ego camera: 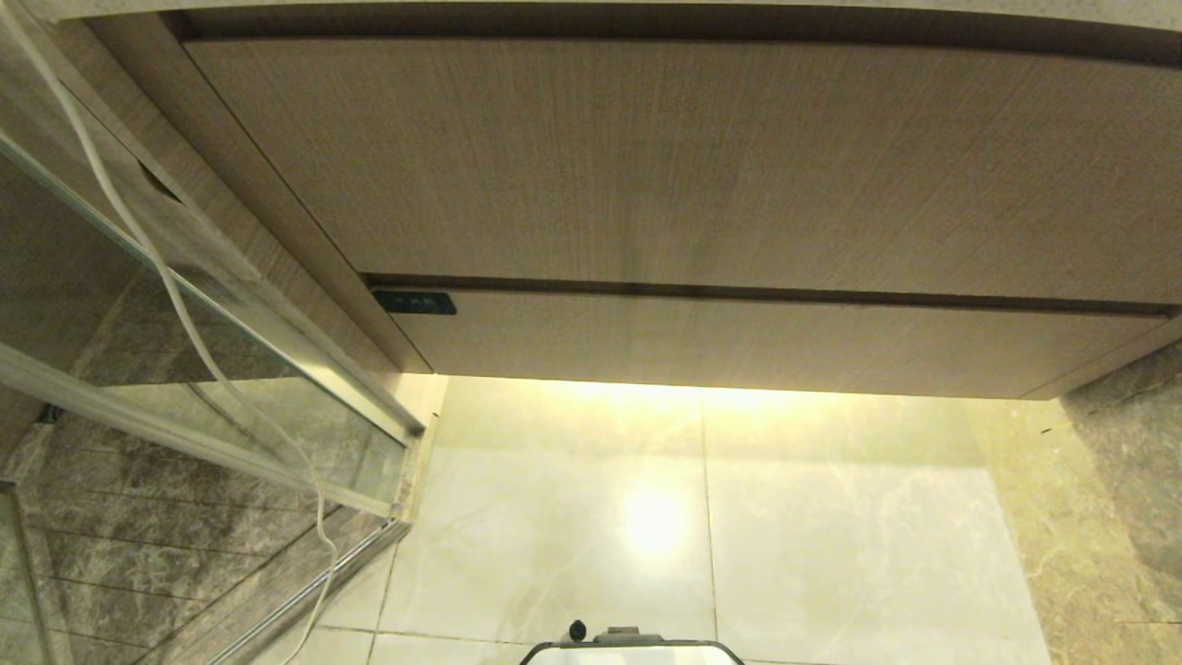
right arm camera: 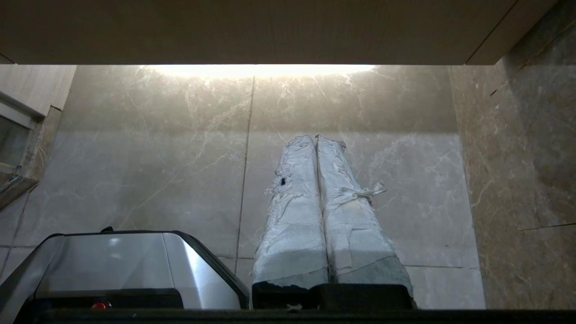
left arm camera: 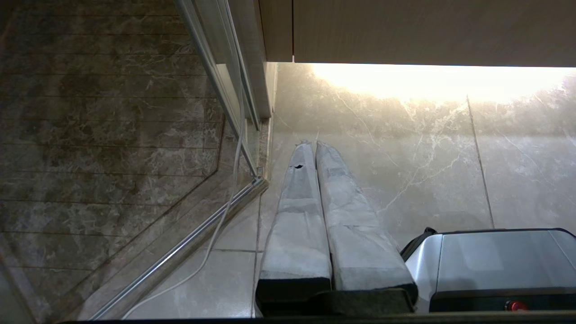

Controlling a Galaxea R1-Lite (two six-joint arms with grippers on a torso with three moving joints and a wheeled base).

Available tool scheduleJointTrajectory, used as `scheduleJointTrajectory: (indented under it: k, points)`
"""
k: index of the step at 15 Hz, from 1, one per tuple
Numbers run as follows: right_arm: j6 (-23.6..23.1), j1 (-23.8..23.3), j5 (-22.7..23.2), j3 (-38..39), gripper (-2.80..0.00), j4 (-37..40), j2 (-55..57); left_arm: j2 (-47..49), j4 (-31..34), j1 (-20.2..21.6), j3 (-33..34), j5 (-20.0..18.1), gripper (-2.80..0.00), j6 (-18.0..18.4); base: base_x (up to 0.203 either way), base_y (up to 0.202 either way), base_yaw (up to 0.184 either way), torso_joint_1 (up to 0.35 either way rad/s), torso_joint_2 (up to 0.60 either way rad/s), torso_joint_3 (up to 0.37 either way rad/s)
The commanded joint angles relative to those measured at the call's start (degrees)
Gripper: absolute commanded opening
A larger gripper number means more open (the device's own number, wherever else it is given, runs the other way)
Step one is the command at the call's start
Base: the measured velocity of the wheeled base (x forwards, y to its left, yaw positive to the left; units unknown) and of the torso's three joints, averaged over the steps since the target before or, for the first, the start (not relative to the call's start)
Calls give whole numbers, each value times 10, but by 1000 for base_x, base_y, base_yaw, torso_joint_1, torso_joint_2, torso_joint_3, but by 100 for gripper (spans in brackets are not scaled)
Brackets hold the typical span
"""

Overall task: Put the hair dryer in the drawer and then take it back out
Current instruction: Pull open the drawer

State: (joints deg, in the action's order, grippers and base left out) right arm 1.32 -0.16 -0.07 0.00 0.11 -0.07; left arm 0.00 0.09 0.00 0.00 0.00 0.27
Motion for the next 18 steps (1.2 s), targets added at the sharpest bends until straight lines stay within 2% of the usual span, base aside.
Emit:
scheduleJointTrajectory:
  k: [1,11,13,16,18]
  points:
    - [4,0,-1,1,-280,0,0,0,0,0,1,0,-280,0,0,0,0,0,0,0]
    - [-3,0,0,-12,-280,13,6,0,0,0,1,0,-280,0,0,0,0,0,0,0]
    - [-13,0,-1,-102,-280,49,36,0,0,0,1,0,-280,0,0,0,0,0,0,0]
    - [-27,-3,-1,-342,-280,136,148,0,0,0,1,0,-280,0,0,0,0,0,0,0]
    - [-38,-4,0,-421,-280,192,210,0,0,0,1,0,-280,0,0,0,0,0,0,0]
